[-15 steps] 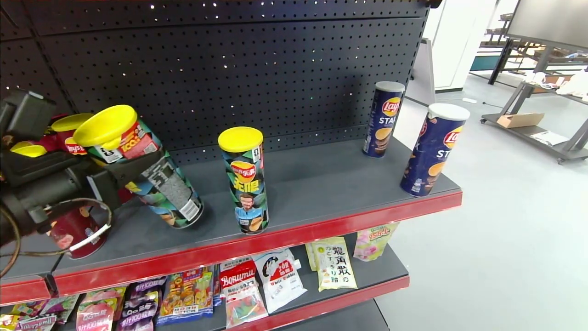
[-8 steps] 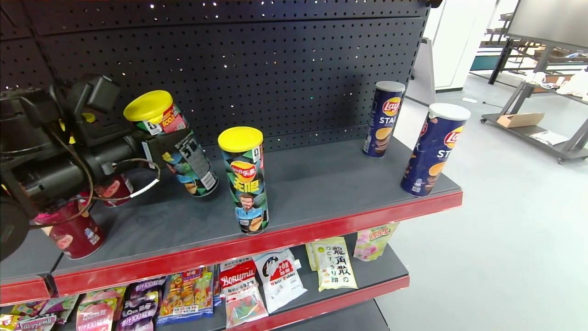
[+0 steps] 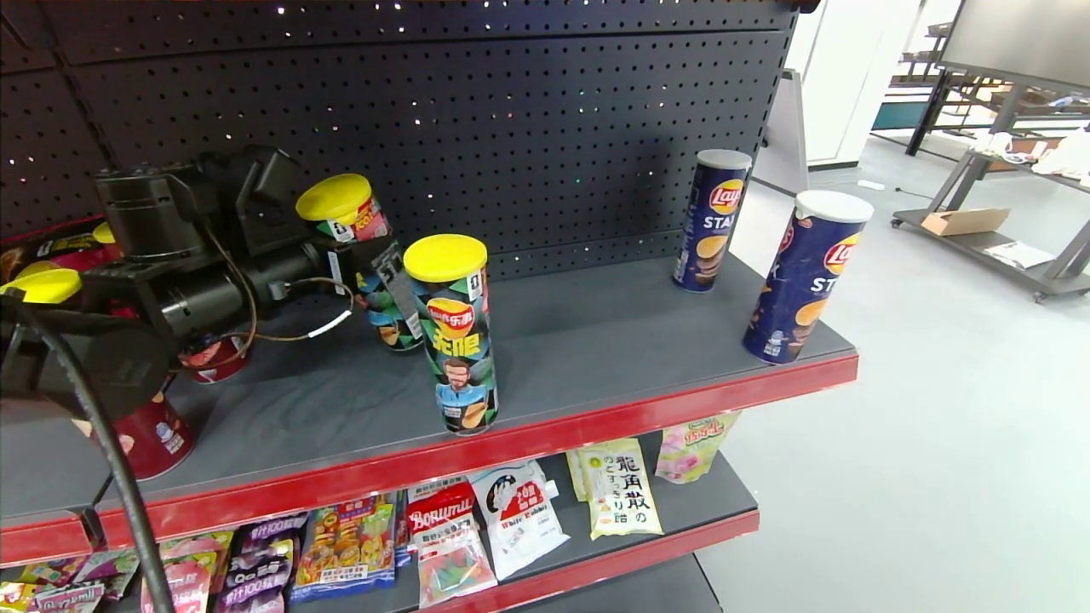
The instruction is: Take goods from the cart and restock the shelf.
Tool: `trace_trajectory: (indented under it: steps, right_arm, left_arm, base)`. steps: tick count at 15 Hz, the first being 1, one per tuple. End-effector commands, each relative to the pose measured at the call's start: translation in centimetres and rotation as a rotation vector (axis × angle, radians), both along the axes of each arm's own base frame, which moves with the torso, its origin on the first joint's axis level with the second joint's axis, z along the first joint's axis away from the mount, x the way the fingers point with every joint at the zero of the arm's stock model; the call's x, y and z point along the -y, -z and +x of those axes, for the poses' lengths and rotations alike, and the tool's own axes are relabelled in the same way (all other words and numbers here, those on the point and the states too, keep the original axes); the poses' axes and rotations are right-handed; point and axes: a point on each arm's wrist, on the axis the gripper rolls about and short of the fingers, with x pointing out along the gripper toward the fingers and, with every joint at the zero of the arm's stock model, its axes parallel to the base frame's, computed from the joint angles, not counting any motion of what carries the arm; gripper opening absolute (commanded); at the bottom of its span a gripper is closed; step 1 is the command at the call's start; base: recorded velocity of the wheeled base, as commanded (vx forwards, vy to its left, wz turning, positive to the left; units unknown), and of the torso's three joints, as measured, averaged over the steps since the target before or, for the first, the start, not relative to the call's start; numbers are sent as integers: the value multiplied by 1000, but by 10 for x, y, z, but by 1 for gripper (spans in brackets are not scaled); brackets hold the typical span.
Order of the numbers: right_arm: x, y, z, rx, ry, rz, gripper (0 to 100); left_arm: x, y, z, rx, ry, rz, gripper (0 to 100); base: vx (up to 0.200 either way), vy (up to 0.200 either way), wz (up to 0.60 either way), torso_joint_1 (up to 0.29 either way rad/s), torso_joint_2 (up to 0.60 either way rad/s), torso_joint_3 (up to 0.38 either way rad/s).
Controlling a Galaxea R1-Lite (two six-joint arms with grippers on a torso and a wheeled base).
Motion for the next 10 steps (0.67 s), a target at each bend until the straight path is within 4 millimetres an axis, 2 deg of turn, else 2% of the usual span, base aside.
trace_trajectory:
  steps: [1, 6, 10]
  right_arm:
    - [0, 0, 0, -2, 1, 0, 100]
    - [0, 0, 0, -2, 1, -2, 100]
    - [0, 0, 0, -2, 1, -2, 100]
  left_arm:
    - [7, 6, 16, -5, 14, 1, 0]
    - [24, 7, 38, 10, 49, -2, 0]
    - [29, 5, 49, 0, 59, 1, 0]
  base:
    - [0, 0, 0, 0, 0, 0]
    - [0, 0, 0, 0, 0, 0]
    - [0, 0, 0, 0, 0, 0]
